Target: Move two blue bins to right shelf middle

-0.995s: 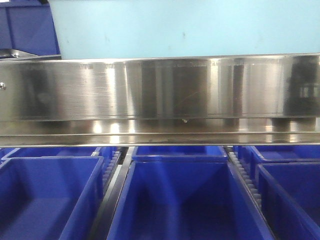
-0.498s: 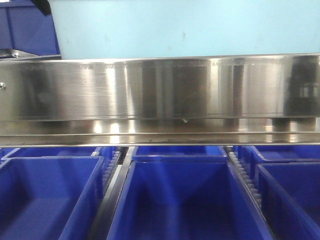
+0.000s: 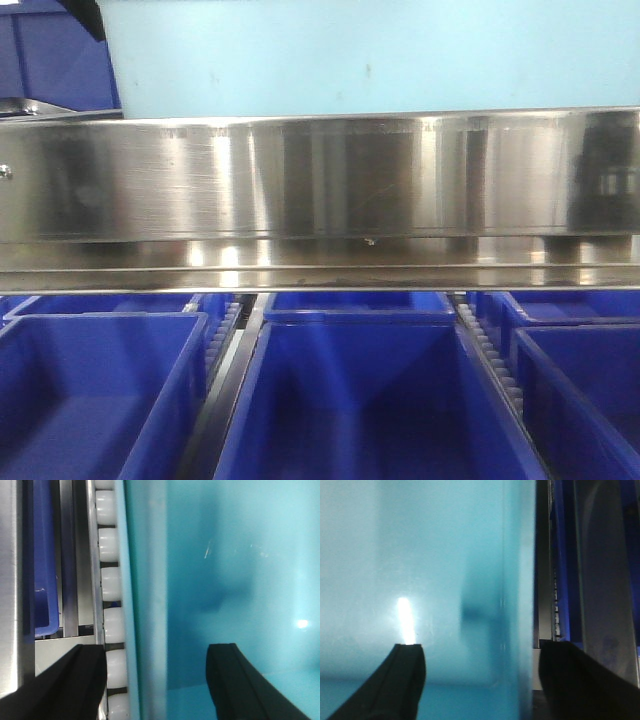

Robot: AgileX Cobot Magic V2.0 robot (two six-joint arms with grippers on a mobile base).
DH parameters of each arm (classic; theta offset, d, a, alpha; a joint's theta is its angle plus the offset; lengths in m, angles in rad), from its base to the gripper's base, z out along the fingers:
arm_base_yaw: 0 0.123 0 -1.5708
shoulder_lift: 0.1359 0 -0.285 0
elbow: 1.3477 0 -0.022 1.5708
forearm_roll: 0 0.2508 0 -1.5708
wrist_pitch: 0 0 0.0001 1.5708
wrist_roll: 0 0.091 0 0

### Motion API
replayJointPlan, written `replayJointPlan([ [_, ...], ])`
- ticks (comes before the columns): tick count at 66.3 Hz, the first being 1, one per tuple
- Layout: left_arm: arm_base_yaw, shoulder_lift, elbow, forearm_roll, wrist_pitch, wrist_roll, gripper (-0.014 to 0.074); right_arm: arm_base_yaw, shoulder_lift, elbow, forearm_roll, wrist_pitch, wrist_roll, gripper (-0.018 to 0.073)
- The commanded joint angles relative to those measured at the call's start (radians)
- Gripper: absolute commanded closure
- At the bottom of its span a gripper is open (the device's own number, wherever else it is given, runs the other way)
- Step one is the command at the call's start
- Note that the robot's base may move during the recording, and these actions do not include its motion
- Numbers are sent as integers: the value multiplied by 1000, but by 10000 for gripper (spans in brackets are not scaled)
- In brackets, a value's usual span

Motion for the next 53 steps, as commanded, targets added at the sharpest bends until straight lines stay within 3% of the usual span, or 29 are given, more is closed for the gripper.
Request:
replayJointPlan([
  [1,-6,-3,1,-13,-5,0,290,-4,-9,1,-10,-8,-7,293],
  [8,-6,-3,1,-27,-5,0,414,-4,-9,1,12,-8,-7,499],
  [11,-6,-3,1,-40,-5,0,505,-4,-9,1,21,-8,-7,625],
  [15,-6,-3,1,-45,-5,3,611,-4,-9,1,23,-8,-7,726],
  [20,-11,-3,1,-48,-5,3,710,-4,-9,1,23,-8,-9,724],
  [53,-11,-5,-57,-41,-5,44,708,-4,-22,-7,23,-8,-65,724],
])
